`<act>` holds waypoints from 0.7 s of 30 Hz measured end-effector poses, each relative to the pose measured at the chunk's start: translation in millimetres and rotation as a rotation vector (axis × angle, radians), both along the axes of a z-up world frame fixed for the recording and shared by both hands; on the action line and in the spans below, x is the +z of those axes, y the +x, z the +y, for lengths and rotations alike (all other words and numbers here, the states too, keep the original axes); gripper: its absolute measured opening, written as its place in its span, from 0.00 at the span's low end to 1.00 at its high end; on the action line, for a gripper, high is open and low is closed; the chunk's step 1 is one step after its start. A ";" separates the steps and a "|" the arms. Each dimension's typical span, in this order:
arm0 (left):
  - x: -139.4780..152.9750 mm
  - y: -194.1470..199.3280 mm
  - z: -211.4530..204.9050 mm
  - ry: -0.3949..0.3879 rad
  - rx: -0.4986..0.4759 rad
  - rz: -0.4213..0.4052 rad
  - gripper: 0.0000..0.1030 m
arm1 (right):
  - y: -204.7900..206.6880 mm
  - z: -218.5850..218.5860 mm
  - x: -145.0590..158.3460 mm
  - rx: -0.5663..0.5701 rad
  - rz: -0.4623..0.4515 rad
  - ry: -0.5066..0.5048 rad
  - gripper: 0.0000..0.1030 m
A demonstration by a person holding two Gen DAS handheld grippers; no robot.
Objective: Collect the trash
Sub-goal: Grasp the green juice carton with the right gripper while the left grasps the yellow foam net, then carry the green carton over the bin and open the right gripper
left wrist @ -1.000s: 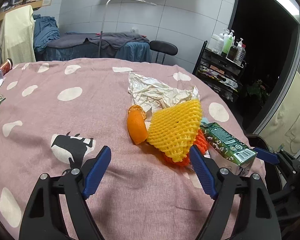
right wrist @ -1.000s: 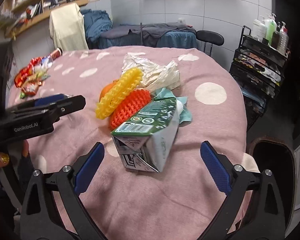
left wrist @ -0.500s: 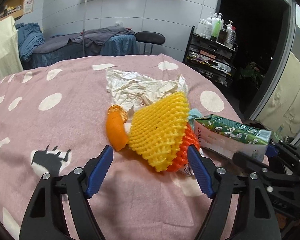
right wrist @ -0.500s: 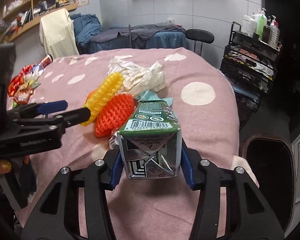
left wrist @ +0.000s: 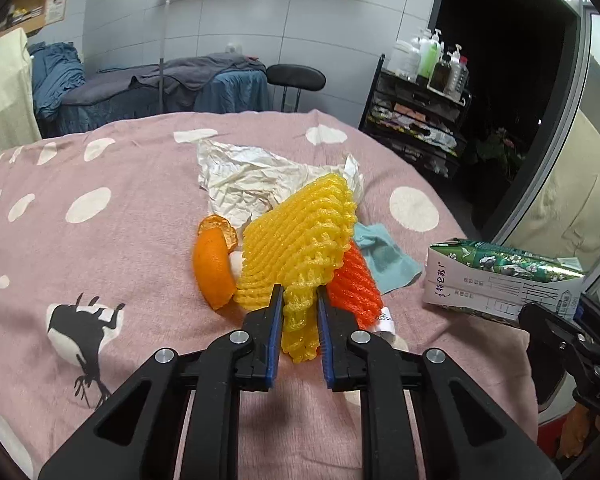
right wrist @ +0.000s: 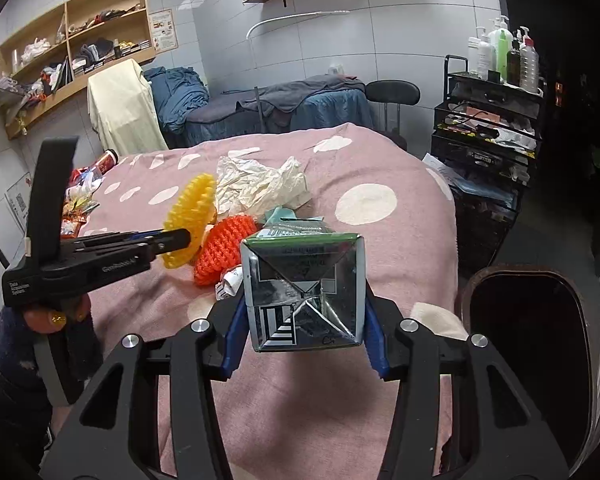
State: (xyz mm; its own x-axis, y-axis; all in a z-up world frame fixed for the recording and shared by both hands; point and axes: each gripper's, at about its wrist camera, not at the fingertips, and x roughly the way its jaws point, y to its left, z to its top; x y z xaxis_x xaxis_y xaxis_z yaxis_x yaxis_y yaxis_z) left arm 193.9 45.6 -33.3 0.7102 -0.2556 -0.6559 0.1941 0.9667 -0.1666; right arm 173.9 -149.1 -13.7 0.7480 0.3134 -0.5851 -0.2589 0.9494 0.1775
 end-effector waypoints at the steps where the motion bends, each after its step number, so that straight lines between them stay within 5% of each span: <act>1: 3.2 -4.4 1.0 -0.006 0.007 -0.012 0.16 | -1.6 -2.7 0.5 -0.001 -0.003 0.007 0.48; 21: 47.8 -65.7 -50.3 -0.043 -0.048 -0.174 0.16 | -46.2 -69.4 12.4 -0.126 -0.064 0.050 0.48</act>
State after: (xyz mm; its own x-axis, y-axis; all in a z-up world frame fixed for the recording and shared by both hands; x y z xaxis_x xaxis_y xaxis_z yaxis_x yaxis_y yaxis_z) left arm 128.2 -4.6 14.5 0.7986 -0.3169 -0.5117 0.2692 0.9485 -0.1672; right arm 127.7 -218.5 -1.4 0.8184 0.2423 -0.5210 -0.1503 0.9654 0.2129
